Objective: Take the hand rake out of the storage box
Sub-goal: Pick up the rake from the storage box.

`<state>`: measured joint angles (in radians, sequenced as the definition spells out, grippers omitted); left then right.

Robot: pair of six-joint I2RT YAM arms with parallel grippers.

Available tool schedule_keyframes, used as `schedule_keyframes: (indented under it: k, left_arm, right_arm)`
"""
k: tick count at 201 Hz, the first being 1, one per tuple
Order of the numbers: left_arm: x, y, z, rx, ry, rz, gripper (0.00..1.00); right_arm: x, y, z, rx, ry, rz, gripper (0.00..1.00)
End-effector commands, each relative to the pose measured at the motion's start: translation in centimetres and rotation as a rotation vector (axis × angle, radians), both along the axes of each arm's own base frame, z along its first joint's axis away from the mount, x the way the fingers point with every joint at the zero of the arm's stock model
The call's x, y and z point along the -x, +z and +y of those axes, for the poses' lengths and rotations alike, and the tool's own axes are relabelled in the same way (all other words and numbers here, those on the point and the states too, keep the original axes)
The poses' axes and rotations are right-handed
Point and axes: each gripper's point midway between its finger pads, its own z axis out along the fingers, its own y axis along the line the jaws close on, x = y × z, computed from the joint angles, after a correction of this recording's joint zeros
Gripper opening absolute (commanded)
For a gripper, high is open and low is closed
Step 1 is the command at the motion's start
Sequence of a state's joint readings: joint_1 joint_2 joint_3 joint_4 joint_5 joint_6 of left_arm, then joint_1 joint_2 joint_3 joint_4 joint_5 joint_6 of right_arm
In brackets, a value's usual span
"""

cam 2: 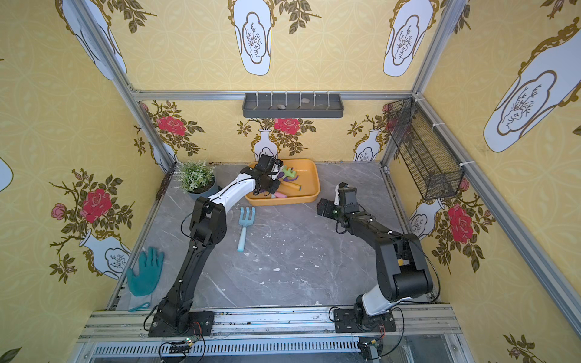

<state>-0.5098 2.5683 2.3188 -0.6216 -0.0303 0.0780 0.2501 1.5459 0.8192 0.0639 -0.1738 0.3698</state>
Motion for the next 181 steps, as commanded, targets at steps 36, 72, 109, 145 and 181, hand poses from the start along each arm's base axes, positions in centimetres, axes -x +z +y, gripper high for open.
schedule_keyframes:
  k: [36,72,109,145,181]
  left_arm:
    - [0.5,0.4,0.0,-0.005,0.007,-0.012,0.24]
    - [2.1,4.2,-0.3,0.041,0.009,-0.072,0.17]
    - [3.9,8.2,0.5,0.117,0.078,-0.142,0.06]
    - [7.0,12.2,2.2,0.235,0.160,-0.198,0.04]
    - [10.6,16.3,4.0,0.313,0.230,-0.306,0.03]
  right_arm:
    - [-0.4,1.0,0.1,-0.020,-0.001,-0.043,0.97]
    - [-0.2,1.2,0.0,-0.027,-0.003,-0.045,0.97]
    - [0.1,1.3,-0.3,-0.034,-0.012,-0.055,0.97]
    - [0.4,1.9,-0.3,-0.044,-0.011,-0.054,0.98]
    - [1.9,3.2,-0.8,-0.056,-0.029,-0.077,0.97]
